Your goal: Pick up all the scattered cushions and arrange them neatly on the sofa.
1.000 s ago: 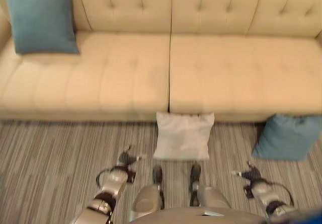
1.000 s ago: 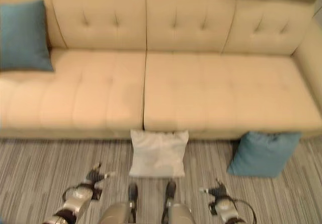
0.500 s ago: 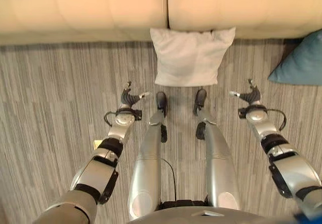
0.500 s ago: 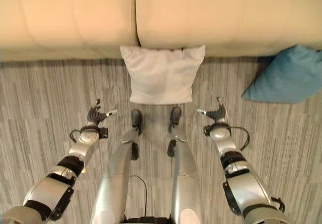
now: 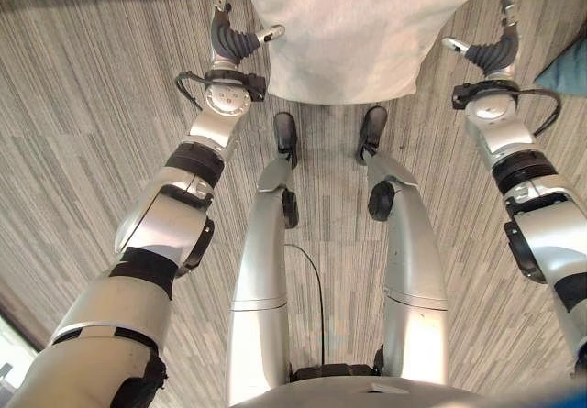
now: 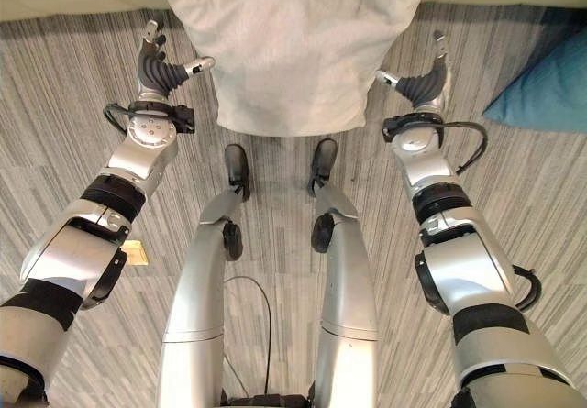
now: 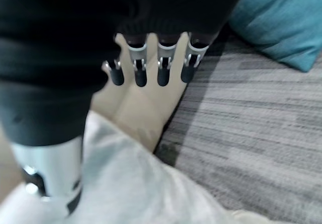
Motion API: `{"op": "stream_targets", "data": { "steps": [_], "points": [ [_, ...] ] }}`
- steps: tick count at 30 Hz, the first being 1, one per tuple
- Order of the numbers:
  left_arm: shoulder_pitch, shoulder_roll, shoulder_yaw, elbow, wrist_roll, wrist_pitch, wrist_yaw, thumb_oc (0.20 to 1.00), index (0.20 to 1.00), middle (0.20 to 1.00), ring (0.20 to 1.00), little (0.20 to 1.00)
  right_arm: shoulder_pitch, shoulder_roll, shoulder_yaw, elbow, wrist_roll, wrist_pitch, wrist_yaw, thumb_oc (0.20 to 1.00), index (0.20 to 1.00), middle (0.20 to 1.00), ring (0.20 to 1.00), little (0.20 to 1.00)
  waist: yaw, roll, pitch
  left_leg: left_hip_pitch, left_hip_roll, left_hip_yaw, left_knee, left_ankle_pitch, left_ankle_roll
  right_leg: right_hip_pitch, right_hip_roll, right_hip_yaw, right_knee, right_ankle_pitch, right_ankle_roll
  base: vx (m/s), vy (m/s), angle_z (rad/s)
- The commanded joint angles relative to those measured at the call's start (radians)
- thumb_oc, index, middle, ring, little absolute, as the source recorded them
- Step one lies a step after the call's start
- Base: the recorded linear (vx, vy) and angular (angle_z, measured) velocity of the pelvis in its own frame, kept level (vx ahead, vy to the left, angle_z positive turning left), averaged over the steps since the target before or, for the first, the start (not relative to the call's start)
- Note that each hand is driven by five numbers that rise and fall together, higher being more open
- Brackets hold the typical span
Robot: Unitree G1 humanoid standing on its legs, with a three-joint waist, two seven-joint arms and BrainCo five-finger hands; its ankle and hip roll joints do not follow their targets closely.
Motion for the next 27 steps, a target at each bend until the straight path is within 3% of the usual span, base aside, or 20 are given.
{"op": "stream_targets", "data": {
  "steps": [1, 7, 12, 17, 22, 23, 24, 27],
  "points": [
    [0.113, -0.016, 0.033, -0.041, -0.010, -0.036, 0.048, 1.000, 1.000, 1.000, 1.000, 1.000, 0.099, -0.002, 0.035, -0.052, -0.009, -0.032, -0.054, 1.000, 1.000, 1.000, 1.000, 1.000, -0.021, 0.053, -0.108, -0.039, -0.012, -0.050, -0.020, -0.021, -0.020, 0.002, 0.010, 0.066, 0.023, -0.044, 0.125, 0.02, -0.002, -0.05],
    [0.046, 0.002, -0.009, -0.055, -0.038, -0.034, 0.030, 1.000, 1.000, 1.000, 1.000, 1.000, 0.042, -0.002, 0.067, -0.067, 0.058, -0.057, 0.000, 1.000, 1.000, 1.000, 1.000, 1.000, -0.018, 0.056, -0.099, -0.140, -0.016, -0.050, 0.034, -0.024, -0.014, -0.098, 0.017, 0.086, 0.075, -0.042, 0.131, 0.05, -0.017, -0.03],
    [-0.071, -0.002, -0.075, -0.028, -0.040, -0.023, 0.016, 1.000, 1.000, 1.000, 1.000, 1.000, -0.091, 0.016, 0.149, -0.048, 0.086, -0.056, 0.031, 1.000, 1.000, 1.000, 1.000, 1.000, -0.011, 0.064, -0.062, -0.171, -0.013, -0.062, 0.067, -0.026, -0.010, -0.109, 0.021, 0.085, 0.085, -0.041, 0.138, 0.03, -0.009, -0.03],
    [-0.146, -0.062, -0.109, -0.037, -0.064, -0.037, 0.020, 1.000, 1.000, 1.000, 1.000, 1.000, -0.193, 0.060, 0.220, -0.035, 0.090, -0.052, 0.051, 1.000, 1.000, 1.000, 1.000, 1.000, -0.002, 0.065, -0.054, -0.171, -0.018, -0.067, 0.080, -0.026, -0.008, -0.109, 0.027, 0.079, 0.104, -0.038, 0.137, 0.00, 0.000, 0.00],
    [-0.188, -0.146, -0.129, -0.097, -0.077, -0.051, 0.047, 1.000, 1.000, 1.000, 1.000, 1.000, -0.259, 0.139, 0.212, -0.096, 0.175, -0.107, 0.047, 1.000, 1.000, 1.000, 1.000, 1.000, 0.007, 0.072, -0.077, -0.171, -0.020, -0.070, 0.085, -0.022, -0.010, -0.109, 0.036, 0.075, 0.109, -0.036, 0.135, 0.00, 0.000, 0.00],
    [-0.189, -0.151, -0.129, -0.104, -0.076, -0.054, 0.051, 0.655, 0.655, 0.655, 0.655, 0.655, -0.259, 0.148, 0.203, -0.110, 0.188, -0.120, 0.048, 0.580, 0.580, 0.580, 0.580, 0.580, 0.008, 0.072, -0.082, -0.171, -0.021, -0.070, 0.084, -0.021, -0.011, -0.109, 0.038, 0.074, 0.109, -0.035, 0.135, 0.00, 0.000, 0.00],
    [-0.189, -0.147, -0.127, -0.131, -0.071, -0.061, 0.056, 0.200, 0.200, 0.200, 0.200, 0.200, -0.262, 0.156, 0.192, -0.144, 0.197, -0.140, 0.046, 0.200, 0.200, 0.200, 0.200, 0.200, 0.010, 0.071, -0.093, -0.171, -0.020, -0.070, 0.083, -0.019, -0.013, -0.109, 0.041, 0.073, 0.107, -0.034, 0.136, 0.00, 0.000, 0.00],
    [-0.185, -0.124, -0.114, -0.162, -0.076, -0.079, 0.064, 0.200, 0.200, 0.200, 0.200, 0.200, -0.263, 0.145, 0.181, -0.189, 0.184, -0.155, 0.034, 0.200, 0.200, 0.200, 0.200, 0.200, 0.011, 0.070, -0.111, -0.171, -0.021, -0.073, 0.075, -0.016, -0.016, -0.109, 0.044, 0.071, 0.103, -0.030, 0.137, 0.00, 0.000, 0.00]
  ]
}}
